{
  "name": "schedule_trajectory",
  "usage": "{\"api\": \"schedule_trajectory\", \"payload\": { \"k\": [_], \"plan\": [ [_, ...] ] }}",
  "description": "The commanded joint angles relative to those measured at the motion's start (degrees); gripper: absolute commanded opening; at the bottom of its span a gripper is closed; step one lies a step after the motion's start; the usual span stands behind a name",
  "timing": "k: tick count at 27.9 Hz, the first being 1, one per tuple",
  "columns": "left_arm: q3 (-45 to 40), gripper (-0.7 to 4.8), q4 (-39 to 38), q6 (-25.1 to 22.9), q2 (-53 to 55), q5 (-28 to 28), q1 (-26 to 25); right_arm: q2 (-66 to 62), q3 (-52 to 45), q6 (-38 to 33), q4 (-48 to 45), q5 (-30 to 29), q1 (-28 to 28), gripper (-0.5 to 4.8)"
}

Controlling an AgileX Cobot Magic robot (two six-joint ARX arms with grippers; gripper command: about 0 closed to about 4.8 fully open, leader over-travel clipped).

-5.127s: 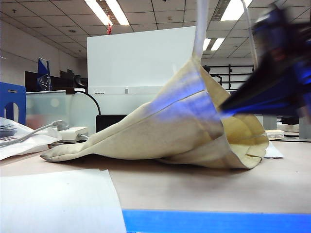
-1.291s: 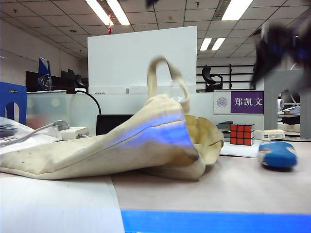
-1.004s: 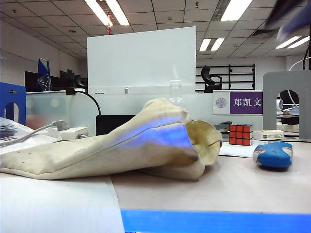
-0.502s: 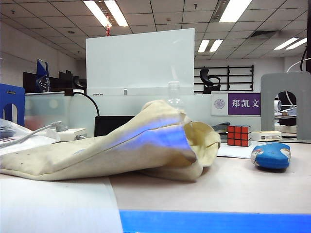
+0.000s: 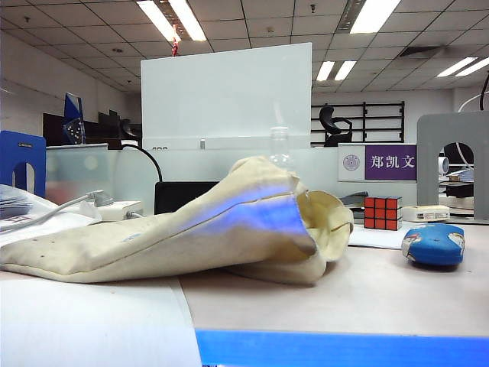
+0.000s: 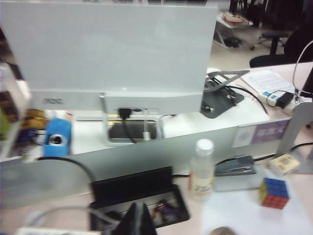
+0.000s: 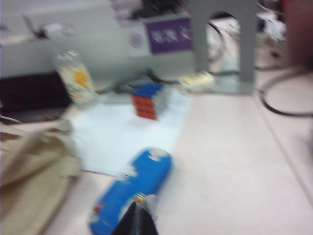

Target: Take the glasses case out of the canvas bag and put it on the table.

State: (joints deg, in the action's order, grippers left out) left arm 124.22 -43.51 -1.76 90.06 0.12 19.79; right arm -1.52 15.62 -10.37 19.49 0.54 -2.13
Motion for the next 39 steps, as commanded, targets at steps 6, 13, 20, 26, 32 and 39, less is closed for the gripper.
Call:
{"api": "schedule_trajectory", "payload": {
  "k": [6,13,20,26,32,39],
  "plan": [
    [-17.64,-0.05,-2.95,-3.26,-19.3,-12.0,-1.31,0.13,-4.24,-3.63,1.9,-3.65,-0.04,0.0],
    [-45.64,-0.05,7.65,-1.73,-46.21,-15.78,-1.31,0.33,-4.24,-7.45,10.34,-4.98,-0.02,0.0],
    [-73.18,-0.05,17.22,-3.61,-71.08,-20.68,-1.31,0.39,-4.24,-7.45,12.17,-4.96,-0.04,0.0],
    [-87.14,-0.05,17.55,-0.24,-85.37,-27.19,-1.31,0.42,-4.24,-7.45,12.2,-4.96,-0.02,0.0],
    [-94.99,-0.05,14.32,8.61,-89.9,-39.01,-1.31,0.44,-4.24,-7.45,12.24,-4.96,-0.02,0.0],
    [-102.53,-0.05,17.16,11.89,-89.9,-31.95,-1.18,1.42,-4.24,-7.45,12.17,-4.98,-0.07,0.0]
  ]
}}
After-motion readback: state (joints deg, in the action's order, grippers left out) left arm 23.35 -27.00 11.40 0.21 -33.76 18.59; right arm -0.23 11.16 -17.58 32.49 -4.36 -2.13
